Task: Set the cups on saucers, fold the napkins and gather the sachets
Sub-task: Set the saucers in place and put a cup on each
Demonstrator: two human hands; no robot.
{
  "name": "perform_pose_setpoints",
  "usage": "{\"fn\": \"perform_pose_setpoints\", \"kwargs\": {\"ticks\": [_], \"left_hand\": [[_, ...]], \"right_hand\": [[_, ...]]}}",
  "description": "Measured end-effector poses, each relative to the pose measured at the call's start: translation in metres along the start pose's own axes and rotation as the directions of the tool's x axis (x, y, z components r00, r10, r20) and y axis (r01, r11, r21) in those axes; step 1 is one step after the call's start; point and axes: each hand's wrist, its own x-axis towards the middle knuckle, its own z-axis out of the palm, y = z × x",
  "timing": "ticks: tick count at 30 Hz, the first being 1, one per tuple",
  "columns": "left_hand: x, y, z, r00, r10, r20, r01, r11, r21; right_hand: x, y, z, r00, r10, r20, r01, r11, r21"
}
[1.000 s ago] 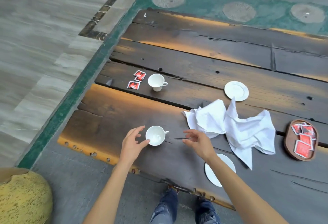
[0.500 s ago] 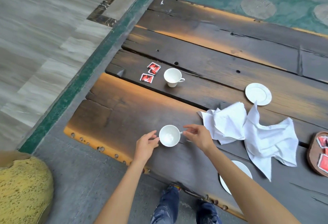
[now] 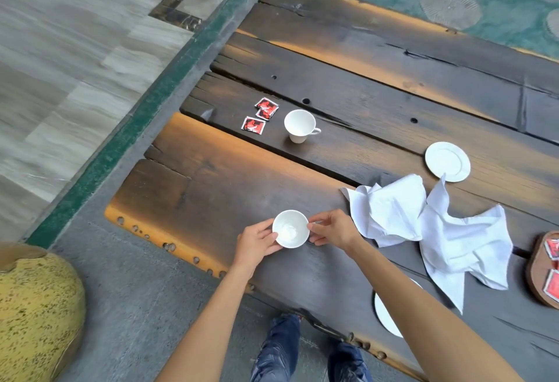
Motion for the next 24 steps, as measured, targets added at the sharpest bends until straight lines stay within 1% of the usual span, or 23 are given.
{"fn": "perform_pose_setpoints", "kwargs": {"ticks": [4, 13, 18, 24], "left_hand": [[0.000, 0.000, 0.000, 1.000, -0.003, 0.007, 0.003, 1.000, -0.013], [-0.004, 0.005, 0.006, 0.999, -0.005, 0.036, 0.004, 1.000, 0.031], [-0.011, 0.014, 0.021, 0.997, -0.005, 0.072, 0.001, 0.999, 0.049], [-0.023, 0.029, 0.054, 0.990, -0.010, 0.140, -0.004, 0.995, 0.099]], "right_hand": [[0.001, 0.002, 0.001, 1.000, 0.007, 0.007, -0.007, 0.999, 0.042], [-0.007, 0.008, -0.002, 1.000, 0.019, -0.024, -0.016, 0.994, 0.110], [-0.021, 0.012, -0.017, 0.998, 0.011, -0.056, -0.002, 0.989, 0.151], [-0.047, 0.027, -0.048, 0.995, 0.002, -0.103, 0.020, 0.978, 0.207]]}}
